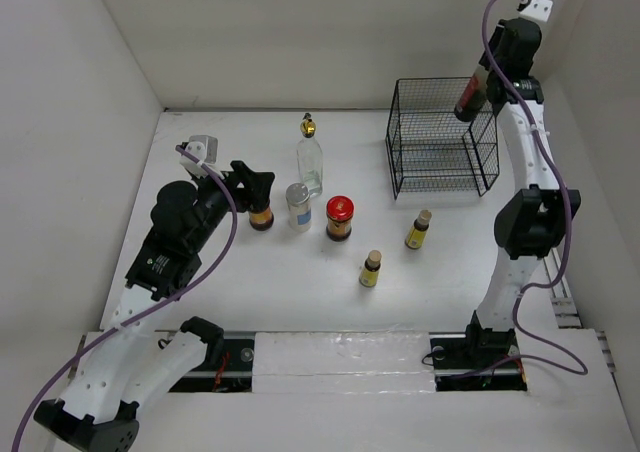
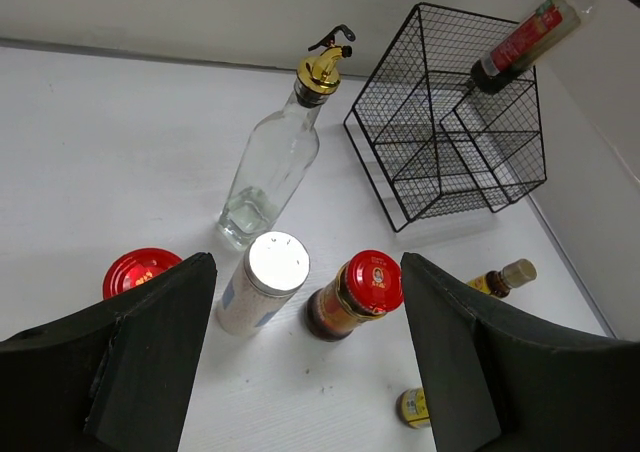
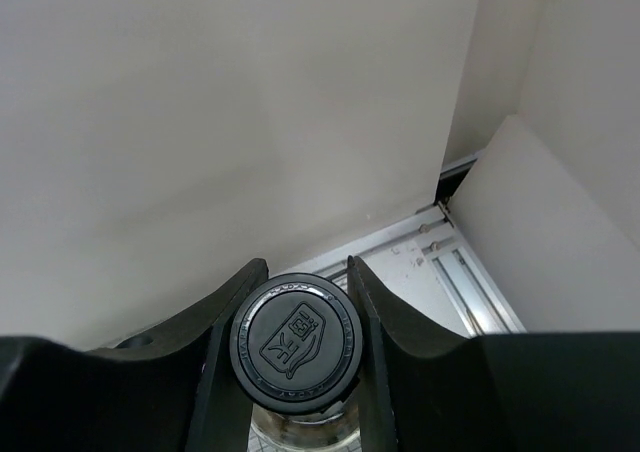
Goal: Organize the condiment bottles
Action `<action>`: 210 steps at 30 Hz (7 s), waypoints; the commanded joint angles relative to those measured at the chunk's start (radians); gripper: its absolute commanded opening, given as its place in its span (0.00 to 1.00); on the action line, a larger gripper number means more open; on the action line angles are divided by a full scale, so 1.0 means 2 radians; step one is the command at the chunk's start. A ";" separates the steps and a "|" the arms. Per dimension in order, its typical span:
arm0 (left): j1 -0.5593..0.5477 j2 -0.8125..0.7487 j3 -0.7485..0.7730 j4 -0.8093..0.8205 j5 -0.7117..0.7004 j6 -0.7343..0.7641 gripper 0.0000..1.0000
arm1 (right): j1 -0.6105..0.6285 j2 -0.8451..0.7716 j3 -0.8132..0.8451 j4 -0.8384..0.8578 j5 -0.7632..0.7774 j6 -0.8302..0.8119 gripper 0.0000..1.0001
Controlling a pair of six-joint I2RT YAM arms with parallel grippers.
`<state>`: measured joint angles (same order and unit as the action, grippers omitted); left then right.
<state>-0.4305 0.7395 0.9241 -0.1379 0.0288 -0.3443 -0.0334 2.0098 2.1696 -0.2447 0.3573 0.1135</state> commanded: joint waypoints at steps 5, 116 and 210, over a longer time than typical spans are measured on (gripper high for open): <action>-0.001 -0.006 -0.003 0.027 -0.002 0.008 0.70 | -0.002 -0.035 -0.044 0.097 -0.014 0.012 0.06; -0.001 -0.027 -0.003 0.012 -0.027 -0.001 0.61 | 0.254 -0.183 -0.168 0.327 -0.161 -0.013 0.15; -0.001 -0.005 0.001 0.012 -0.031 0.003 0.61 | 0.061 -0.083 -0.186 0.280 -0.268 0.001 0.89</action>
<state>-0.4305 0.7330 0.9241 -0.1402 -0.0364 -0.3450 0.0963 1.9282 1.7351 0.2977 -0.1875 0.1097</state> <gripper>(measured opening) 0.607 0.887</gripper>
